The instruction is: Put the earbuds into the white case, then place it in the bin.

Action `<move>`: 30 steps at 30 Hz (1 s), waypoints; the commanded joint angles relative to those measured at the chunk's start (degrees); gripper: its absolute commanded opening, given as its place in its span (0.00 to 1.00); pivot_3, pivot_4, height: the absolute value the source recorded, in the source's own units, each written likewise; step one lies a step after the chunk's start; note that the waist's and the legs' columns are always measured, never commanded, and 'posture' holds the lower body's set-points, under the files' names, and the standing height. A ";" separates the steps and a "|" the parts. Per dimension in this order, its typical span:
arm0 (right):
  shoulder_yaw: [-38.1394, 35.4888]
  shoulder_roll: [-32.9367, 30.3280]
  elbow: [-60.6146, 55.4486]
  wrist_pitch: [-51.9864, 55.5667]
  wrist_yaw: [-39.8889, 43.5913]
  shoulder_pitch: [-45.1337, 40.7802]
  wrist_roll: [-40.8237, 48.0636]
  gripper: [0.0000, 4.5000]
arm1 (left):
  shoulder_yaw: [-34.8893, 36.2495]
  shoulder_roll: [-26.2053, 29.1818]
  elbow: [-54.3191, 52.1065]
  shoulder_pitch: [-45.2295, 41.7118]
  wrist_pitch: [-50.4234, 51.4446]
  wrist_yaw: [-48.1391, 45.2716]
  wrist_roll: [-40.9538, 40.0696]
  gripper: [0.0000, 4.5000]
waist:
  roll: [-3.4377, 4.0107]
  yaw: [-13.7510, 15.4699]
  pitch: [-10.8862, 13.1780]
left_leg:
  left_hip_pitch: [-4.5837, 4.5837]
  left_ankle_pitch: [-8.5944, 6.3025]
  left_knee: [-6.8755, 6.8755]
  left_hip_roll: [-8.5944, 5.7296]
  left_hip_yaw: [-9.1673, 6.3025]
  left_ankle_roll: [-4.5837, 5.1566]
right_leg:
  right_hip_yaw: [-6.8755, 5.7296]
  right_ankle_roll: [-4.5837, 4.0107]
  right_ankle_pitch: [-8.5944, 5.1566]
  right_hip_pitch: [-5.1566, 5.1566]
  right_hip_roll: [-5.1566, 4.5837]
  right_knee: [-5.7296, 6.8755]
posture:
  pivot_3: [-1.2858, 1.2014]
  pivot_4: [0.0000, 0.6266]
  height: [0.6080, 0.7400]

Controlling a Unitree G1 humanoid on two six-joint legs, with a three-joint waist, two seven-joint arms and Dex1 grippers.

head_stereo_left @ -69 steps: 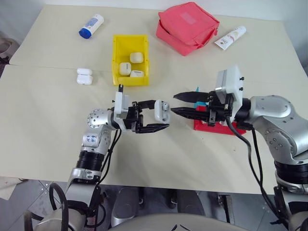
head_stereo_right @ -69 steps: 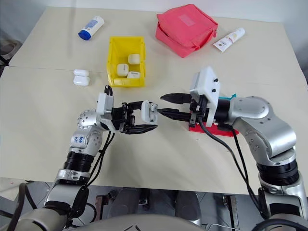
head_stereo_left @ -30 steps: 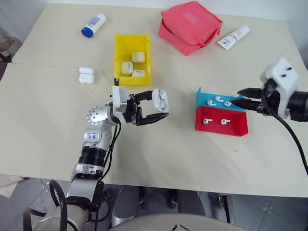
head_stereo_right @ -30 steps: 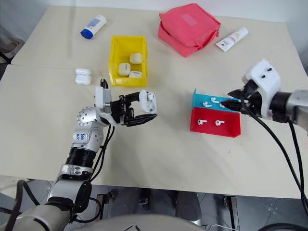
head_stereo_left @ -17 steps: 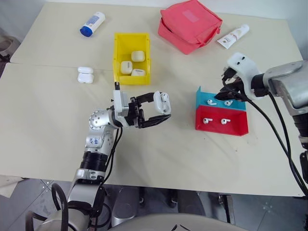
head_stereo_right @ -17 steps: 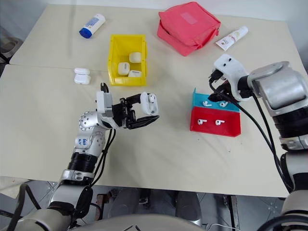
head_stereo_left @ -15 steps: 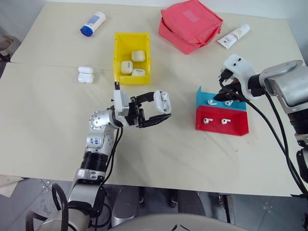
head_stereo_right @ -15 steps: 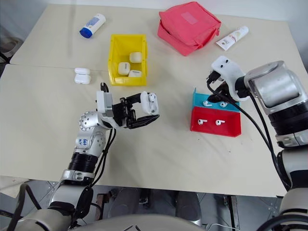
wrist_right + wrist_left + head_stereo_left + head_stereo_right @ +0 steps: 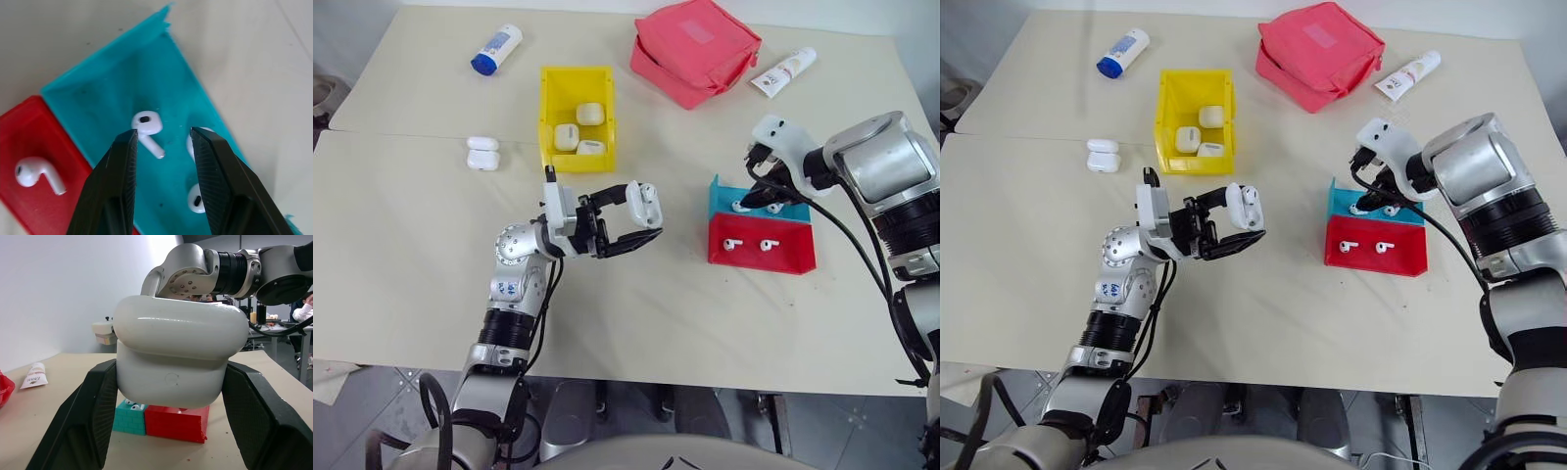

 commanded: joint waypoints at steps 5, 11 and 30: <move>-0.83 0.68 -1.18 0.67 1.52 0.16 -1.58 0.39 | -0.73 -0.38 -3.00 0.64 -0.59 0.82 -0.03 0.63 | 0.00 -0.27 0.00 | 0.00 0.00 0.00 0.01 0.01 0.00 | 0.01 0.00 0.00 -0.02 0.00 0.01 | 0.52 0.24 1.00; -0.80 1.89 -0.23 0.15 1.80 0.68 -2.43 0.39 | -0.82 -0.25 -3.81 1.14 -0.30 1.28 -0.02 0.63 | 0.01 -0.75 -0.01 | 0.01 0.00 -0.01 0.01 0.01 -0.01 | 0.01 0.00 0.00 -0.02 0.00 0.03 | 0.52 0.24 1.00; -0.37 4.54 1.61 -2.44 3.60 0.98 -5.27 0.27 | -0.76 0.80 -6.26 2.90 0.22 3.35 0.30 0.63 | 0.02 -0.75 -0.01 | 0.00 0.02 -0.01 0.04 0.03 -0.03 | 0.04 0.00 0.00 -0.05 0.03 0.05 | 0.52 0.24 1.00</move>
